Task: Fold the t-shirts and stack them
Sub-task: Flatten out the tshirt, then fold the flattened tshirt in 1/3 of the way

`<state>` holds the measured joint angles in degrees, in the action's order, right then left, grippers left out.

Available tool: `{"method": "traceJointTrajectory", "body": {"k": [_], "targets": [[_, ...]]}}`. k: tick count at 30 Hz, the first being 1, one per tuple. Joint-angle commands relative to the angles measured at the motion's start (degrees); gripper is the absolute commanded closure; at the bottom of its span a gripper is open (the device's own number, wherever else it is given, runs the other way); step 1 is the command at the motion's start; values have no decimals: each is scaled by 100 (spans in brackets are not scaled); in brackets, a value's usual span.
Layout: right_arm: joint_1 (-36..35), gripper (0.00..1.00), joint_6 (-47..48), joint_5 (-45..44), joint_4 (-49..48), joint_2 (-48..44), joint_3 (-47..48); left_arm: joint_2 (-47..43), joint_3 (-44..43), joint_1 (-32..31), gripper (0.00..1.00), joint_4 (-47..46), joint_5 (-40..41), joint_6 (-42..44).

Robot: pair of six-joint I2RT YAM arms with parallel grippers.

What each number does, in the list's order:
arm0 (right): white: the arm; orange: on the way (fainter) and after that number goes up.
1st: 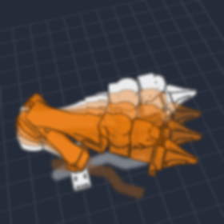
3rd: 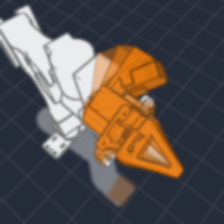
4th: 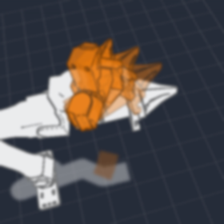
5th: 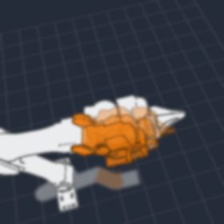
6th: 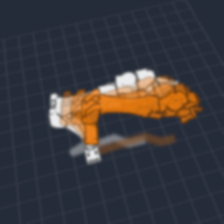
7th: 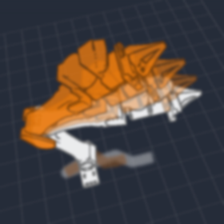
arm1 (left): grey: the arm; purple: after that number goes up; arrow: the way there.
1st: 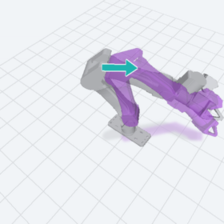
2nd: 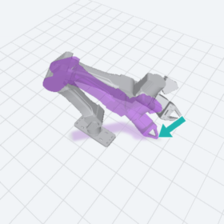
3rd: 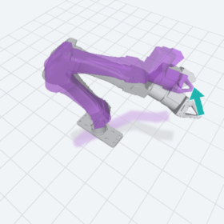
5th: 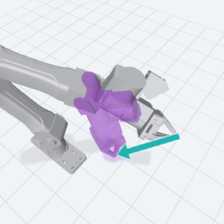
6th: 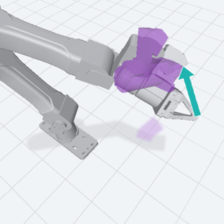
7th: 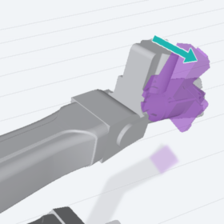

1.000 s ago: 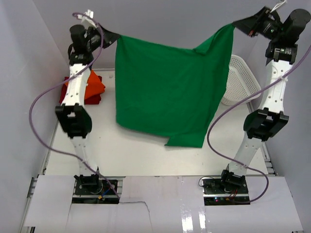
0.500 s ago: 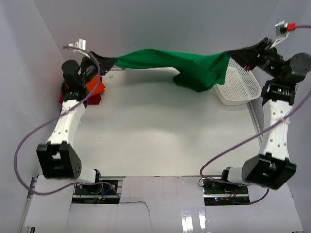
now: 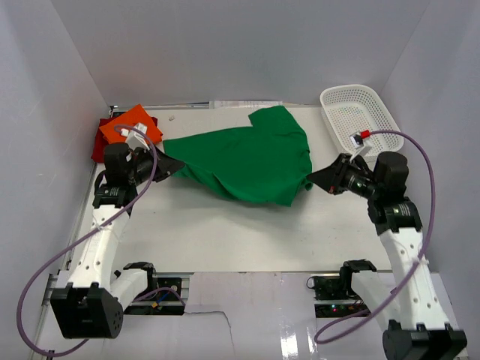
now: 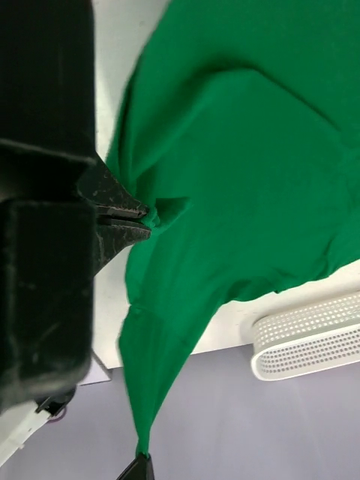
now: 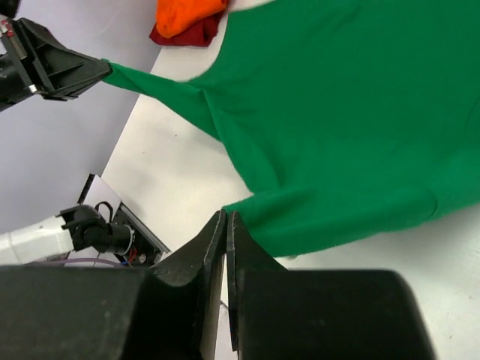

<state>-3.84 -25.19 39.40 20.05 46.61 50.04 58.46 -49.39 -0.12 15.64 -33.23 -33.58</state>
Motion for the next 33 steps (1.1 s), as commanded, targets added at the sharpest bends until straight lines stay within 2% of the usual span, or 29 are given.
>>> {"method": "traceJointTrajectory", "body": {"k": [1,8,15,20,26,30,33], "targets": [[-135,92,172,-397,1513,-872,50,-615,-19,3,100,1545,-166,220],[-144,92,522,-749,3818,-1391,-29,-1345,710,-5,100,2952,-236,273],[-153,92,980,-1240,4524,-1173,-179,-1820,1659,-67,100,3068,-439,168],[-153,92,1086,-1751,4341,-786,-100,-2057,1915,-76,100,2955,-692,159],[-153,92,1113,-2507,3550,303,189,-2435,2109,-85,100,2831,-1105,291],[-144,92,1104,-2796,3102,1111,628,-2558,2003,-155,100,2857,-1054,449],[-153,92,1104,-2868,2847,1508,936,-2576,1600,-164,100,3023,-616,563]]}}
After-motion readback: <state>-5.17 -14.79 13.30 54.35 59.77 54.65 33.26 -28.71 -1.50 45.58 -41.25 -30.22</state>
